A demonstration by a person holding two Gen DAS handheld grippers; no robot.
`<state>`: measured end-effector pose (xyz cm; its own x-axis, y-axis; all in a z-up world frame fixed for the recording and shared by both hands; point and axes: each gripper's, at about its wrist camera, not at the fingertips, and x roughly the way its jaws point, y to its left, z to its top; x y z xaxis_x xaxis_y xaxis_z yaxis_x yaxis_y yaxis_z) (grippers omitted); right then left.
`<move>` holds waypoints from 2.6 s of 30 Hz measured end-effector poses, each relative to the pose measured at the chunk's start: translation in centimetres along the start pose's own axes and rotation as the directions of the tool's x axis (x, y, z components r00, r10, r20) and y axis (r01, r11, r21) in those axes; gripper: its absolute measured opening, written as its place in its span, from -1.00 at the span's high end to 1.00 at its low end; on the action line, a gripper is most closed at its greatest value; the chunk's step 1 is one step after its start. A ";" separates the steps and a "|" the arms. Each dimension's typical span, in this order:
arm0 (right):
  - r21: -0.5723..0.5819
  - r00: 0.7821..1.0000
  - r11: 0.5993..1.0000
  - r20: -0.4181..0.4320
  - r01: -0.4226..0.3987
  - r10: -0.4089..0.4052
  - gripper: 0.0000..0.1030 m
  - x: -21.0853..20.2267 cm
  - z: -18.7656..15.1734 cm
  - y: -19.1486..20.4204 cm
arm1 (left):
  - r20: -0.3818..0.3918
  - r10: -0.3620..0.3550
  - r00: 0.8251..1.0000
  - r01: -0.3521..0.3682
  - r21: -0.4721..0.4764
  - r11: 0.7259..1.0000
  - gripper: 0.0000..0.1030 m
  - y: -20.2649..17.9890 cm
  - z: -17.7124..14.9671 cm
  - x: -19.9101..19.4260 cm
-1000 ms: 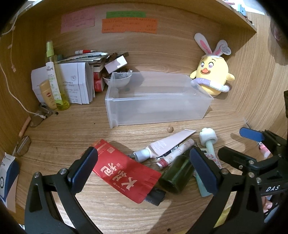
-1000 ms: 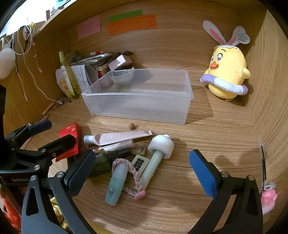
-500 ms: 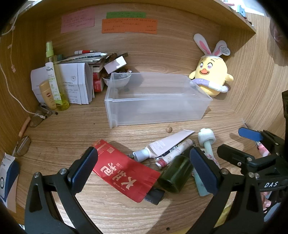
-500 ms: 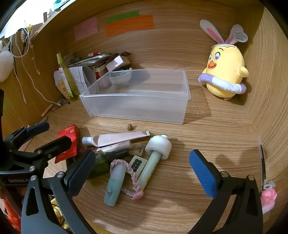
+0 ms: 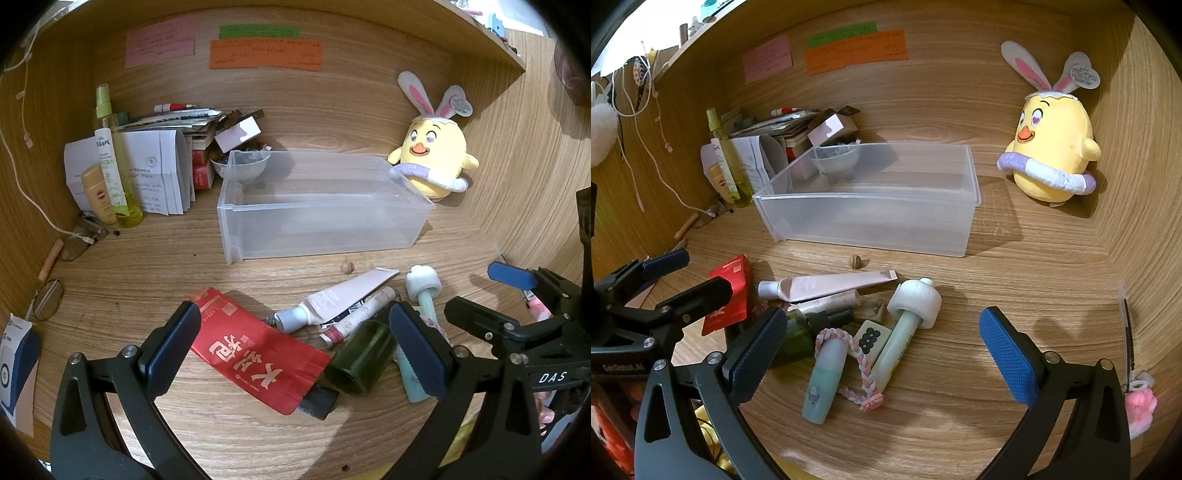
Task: Organize objects
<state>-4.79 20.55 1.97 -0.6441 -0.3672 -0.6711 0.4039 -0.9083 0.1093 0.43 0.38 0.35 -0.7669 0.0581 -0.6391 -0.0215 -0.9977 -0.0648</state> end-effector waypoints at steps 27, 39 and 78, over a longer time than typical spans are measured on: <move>0.089 0.996 0.996 -0.083 0.029 -0.021 -0.99 2.6 0.4 -4.4 | -0.081 -0.009 0.997 0.006 -0.044 0.999 -1.00 6.1 0.4 2.3; 0.078 0.988 0.996 -0.150 0.040 -0.028 -0.73 5.6 0.2 -4.6 | -0.218 -0.114 0.969 0.082 -0.150 0.985 -1.00 7.0 -1.3 4.4; 0.086 0.999 0.996 -0.028 0.020 -0.018 0.24 4.6 3.1 -4.0 | -0.191 -0.124 0.974 0.072 -0.259 0.963 -0.16 9.7 2.7 7.9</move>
<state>-11.40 21.86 0.69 -0.6331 -0.3451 -0.6929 0.3331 -0.9295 0.1585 -7.61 -8.98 -3.26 -0.6217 0.1873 -0.7606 0.0903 -0.9474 -0.3072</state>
